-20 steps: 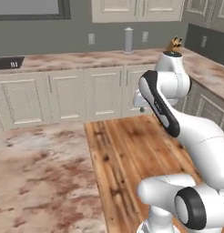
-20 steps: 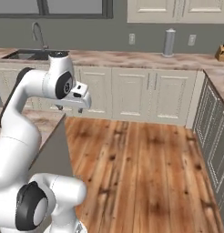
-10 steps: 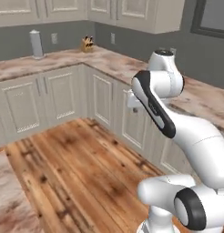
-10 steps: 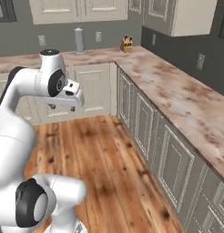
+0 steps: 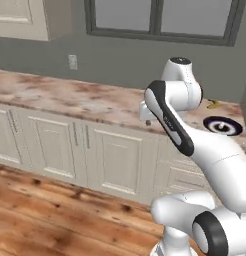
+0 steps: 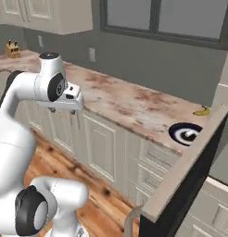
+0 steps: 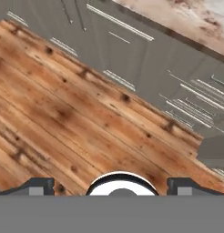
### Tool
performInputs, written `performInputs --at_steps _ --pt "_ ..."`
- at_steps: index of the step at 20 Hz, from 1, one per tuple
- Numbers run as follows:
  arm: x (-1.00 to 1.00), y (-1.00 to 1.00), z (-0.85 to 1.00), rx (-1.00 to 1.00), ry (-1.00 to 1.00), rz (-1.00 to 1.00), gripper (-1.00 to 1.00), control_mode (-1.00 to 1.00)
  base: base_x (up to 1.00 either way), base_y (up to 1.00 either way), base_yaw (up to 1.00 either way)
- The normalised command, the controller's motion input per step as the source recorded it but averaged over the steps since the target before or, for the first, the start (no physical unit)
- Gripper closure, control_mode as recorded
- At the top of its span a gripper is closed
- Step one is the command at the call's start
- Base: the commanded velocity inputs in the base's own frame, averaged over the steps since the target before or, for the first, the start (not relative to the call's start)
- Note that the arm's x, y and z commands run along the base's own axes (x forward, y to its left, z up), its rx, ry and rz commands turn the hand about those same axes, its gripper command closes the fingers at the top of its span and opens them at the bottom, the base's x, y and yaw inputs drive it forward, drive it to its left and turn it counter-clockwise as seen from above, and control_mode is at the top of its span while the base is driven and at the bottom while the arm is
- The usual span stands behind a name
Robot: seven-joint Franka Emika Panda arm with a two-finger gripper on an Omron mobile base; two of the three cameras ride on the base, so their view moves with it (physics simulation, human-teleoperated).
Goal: Pick the marshmallow from the counter and place it in the microwave.
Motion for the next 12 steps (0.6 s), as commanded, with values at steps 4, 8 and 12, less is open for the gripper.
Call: performInputs --at_steps 4,8,12 --pt "0.0 0.0 0.0 0.0 0.0 0.0 -1.0 1.0 0.14 0.0 -0.86" --pt "0.0 0.0 0.0 0.0 0.0 0.0 -1.0 1.0 0.28 0.0 -0.81" --pt "0.0 0.0 0.0 0.0 0.0 0.0 -1.0 1.0 0.61 0.0 -0.7"
